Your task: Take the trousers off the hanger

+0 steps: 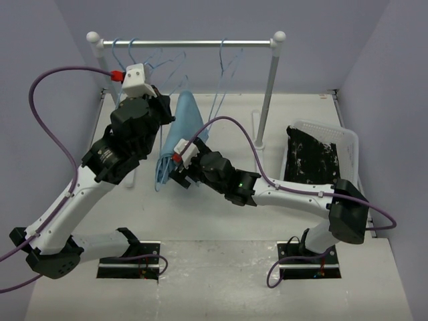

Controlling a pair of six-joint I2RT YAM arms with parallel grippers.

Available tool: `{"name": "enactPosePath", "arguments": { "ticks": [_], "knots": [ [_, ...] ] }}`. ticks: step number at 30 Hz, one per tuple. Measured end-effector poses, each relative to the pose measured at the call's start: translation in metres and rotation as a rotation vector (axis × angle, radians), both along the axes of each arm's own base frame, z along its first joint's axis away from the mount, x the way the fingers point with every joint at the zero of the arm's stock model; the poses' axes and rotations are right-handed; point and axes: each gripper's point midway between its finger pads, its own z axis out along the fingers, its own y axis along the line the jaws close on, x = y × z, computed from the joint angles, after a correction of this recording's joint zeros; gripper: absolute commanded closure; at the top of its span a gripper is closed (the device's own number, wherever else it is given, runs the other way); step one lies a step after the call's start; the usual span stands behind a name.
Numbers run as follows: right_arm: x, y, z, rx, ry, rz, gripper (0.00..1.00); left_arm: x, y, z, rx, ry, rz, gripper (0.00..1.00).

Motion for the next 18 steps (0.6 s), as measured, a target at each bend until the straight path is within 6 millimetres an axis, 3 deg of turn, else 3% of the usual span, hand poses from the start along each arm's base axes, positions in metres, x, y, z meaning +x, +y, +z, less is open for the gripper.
{"name": "enactPosePath", "arguments": {
  "ticks": [1,3,4,6,7,14,18],
  "knots": [
    [0.003,0.000,0.004,0.012,-0.013,-0.016,0.28,0.000,0.000,0.001,-0.002,-0.002,0.000,1.00],
    [0.009,-0.003,0.011,0.027,-0.039,-0.048,0.44,-0.001,0.001,0.002,-0.004,-0.004,0.000,1.00],
    [0.012,-0.004,0.014,0.035,-0.051,-0.064,0.66,-0.001,0.001,0.002,-0.004,-0.005,0.000,1.00],
    [0.016,-0.006,0.019,0.039,-0.075,-0.084,0.92,-0.003,0.002,0.004,-0.008,-0.009,0.000,1.00],
    [0.018,-0.008,0.022,0.042,-0.085,-0.099,1.00,-0.003,0.003,0.005,-0.010,-0.011,0.000,1.00],
    [0.022,-0.016,0.041,0.067,-0.128,-0.126,1.00,-0.006,0.006,0.014,-0.036,-0.039,0.003,1.00],
    [0.021,-0.029,0.068,0.109,-0.164,-0.150,1.00,-0.005,0.010,0.008,-0.065,-0.046,0.034,1.00]
  ]
}}
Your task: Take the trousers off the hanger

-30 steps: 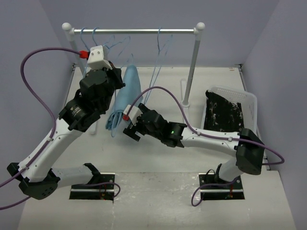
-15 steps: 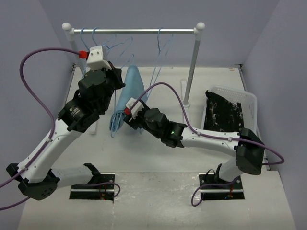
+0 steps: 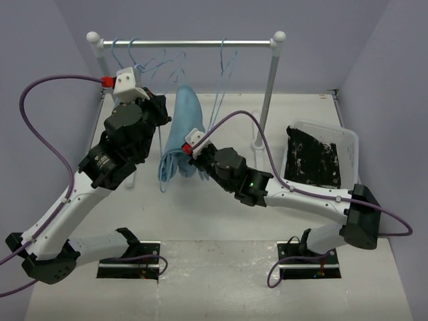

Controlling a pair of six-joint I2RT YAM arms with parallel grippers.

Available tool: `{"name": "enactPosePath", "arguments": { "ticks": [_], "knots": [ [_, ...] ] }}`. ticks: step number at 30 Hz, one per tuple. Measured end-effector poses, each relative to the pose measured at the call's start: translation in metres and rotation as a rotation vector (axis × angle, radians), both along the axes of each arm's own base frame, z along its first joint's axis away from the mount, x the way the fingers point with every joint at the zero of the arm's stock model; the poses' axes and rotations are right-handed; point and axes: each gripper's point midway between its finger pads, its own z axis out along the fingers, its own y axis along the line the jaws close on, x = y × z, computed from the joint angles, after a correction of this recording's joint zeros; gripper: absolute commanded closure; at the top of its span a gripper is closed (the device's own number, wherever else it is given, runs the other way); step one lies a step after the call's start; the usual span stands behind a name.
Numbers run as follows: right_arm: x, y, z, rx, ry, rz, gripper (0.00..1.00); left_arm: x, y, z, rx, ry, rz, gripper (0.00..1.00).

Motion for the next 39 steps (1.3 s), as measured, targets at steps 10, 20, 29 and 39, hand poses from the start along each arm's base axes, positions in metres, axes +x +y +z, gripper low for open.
{"name": "enactPosePath", "arguments": {
  "ticks": [10,20,29,39],
  "knots": [
    [-0.015,-0.029,0.106,0.140,-0.094,0.022,1.00,0.012,0.001,-0.054,-0.021,0.081,0.088,1.00],
    [-0.027,-0.057,0.188,0.251,-0.139,0.029,1.00,0.026,-0.004,-0.109,-0.017,0.181,0.127,1.00],
    [-0.050,-0.060,0.177,0.231,-0.057,0.145,1.00,0.022,0.019,-0.160,0.027,0.276,0.189,1.00],
    [-0.117,-0.175,0.286,0.493,-0.118,0.209,1.00,0.017,0.030,-0.194,0.085,0.326,0.184,1.00]
  ]
}}
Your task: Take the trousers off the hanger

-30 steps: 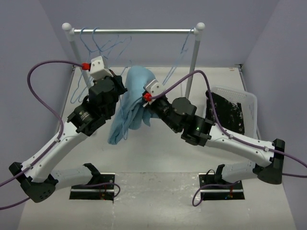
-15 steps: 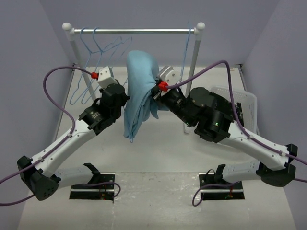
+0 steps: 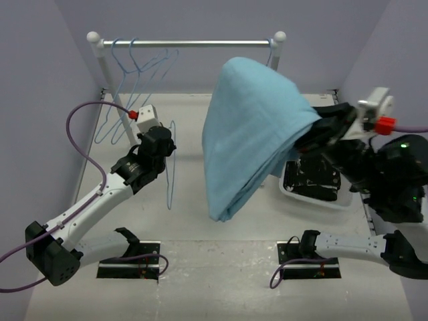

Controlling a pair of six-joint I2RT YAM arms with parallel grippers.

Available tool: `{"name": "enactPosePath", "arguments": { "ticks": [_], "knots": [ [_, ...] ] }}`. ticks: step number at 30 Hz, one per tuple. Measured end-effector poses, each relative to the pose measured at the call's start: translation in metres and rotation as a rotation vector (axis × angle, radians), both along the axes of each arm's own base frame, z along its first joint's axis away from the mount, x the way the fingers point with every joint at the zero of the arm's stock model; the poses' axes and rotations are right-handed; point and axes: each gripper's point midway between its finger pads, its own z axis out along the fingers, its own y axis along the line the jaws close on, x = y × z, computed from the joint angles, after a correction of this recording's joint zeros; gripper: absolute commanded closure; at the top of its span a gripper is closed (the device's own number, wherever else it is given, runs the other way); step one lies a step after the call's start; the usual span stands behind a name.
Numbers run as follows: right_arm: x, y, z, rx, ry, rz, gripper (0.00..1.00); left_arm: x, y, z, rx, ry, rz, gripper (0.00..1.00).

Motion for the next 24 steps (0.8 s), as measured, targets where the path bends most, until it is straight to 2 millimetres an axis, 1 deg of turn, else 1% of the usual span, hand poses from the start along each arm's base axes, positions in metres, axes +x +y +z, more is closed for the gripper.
{"name": "enactPosePath", "arguments": {
  "ticks": [3,6,8,10,12,14,18,20,22,24],
  "knots": [
    [-0.018,-0.051,0.043,0.127,-0.045,-0.027,1.00,0.000,-0.005,-0.002,0.001,-0.008,-0.040,1.00],
    [-0.027,-0.101,0.070,0.235,-0.063,-0.099,1.00,0.002,-0.010,0.005,-0.005,-0.032,-0.068,1.00],
    [-0.024,-0.134,0.085,0.290,-0.065,-0.197,1.00,0.003,-0.012,0.009,-0.009,-0.049,-0.083,1.00],
    [-0.014,-0.165,0.095,0.333,-0.062,-0.341,1.00,0.005,-0.015,0.012,-0.012,-0.058,-0.097,1.00],
    [0.000,-0.195,0.101,0.358,-0.050,-0.528,1.00,0.005,-0.017,0.013,-0.015,-0.061,-0.108,1.00],
    [0.012,-0.213,0.098,0.346,-0.025,-0.694,1.00,0.005,-0.020,0.014,-0.017,-0.065,-0.122,1.00],
    [0.038,-0.229,0.076,0.238,0.024,-1.015,1.00,0.007,-0.026,0.018,-0.021,-0.078,-0.153,1.00],
    [0.055,-0.238,0.061,0.177,0.048,-1.190,1.00,0.008,-0.028,0.020,-0.020,-0.082,-0.164,1.00],
    [0.074,-0.243,0.045,0.117,0.070,-1.318,1.00,0.009,-0.030,0.021,-0.015,-0.084,-0.172,1.00],
    [0.092,-0.242,0.023,0.060,0.097,-1.385,1.00,0.009,-0.030,0.021,-0.010,-0.084,-0.175,1.00]
  ]
}}
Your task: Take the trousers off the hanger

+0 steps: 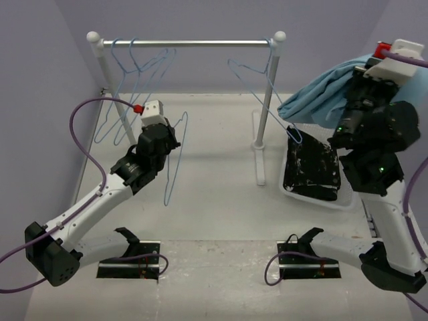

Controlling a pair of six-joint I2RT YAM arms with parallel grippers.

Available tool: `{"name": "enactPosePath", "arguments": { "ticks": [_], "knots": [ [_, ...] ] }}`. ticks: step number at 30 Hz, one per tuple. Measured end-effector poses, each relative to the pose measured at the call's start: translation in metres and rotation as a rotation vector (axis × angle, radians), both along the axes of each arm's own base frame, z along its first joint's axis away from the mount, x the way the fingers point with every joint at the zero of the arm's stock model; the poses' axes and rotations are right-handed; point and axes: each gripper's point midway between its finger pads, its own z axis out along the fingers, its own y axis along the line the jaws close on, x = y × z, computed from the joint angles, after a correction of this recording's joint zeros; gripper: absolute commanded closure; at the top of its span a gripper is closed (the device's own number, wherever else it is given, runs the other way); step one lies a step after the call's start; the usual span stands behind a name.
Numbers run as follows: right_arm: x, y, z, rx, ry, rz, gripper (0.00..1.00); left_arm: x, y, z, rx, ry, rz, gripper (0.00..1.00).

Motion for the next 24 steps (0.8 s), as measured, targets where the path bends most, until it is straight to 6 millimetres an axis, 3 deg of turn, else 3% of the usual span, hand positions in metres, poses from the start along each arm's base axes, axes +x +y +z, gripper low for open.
{"name": "enactPosePath", "arguments": {
  "ticks": [1,4,7,10,13,15,19,24],
  "knots": [
    [0.006,0.001,-0.008,-0.011,0.022,-0.012,1.00,0.000,0.000,0.000,0.001,0.000,-0.001,1.00],
    [0.040,0.011,-0.070,-0.058,0.171,-0.039,1.00,0.000,0.000,-0.001,0.011,0.001,-0.003,1.00],
    [0.056,0.003,-0.121,-0.042,0.294,-0.075,1.00,0.001,0.000,-0.003,0.028,0.005,-0.006,1.00],
    [0.059,-0.011,-0.170,0.025,0.388,-0.112,1.00,0.001,0.000,-0.005,0.043,0.010,-0.009,1.00],
    [0.048,-0.018,-0.212,0.090,0.463,-0.122,1.00,0.002,0.000,-0.007,0.058,0.015,-0.012,1.00],
    [0.036,-0.019,-0.232,0.131,0.508,-0.119,1.00,0.003,0.000,-0.007,0.065,0.016,-0.014,1.00],
    [0.014,-0.022,-0.253,0.218,0.557,-0.123,1.00,0.004,0.000,-0.008,0.069,0.018,-0.014,1.00],
    [-0.008,-0.023,-0.263,0.285,0.623,-0.136,1.00,0.004,0.000,-0.008,0.068,0.017,-0.014,1.00]
  ]
}}
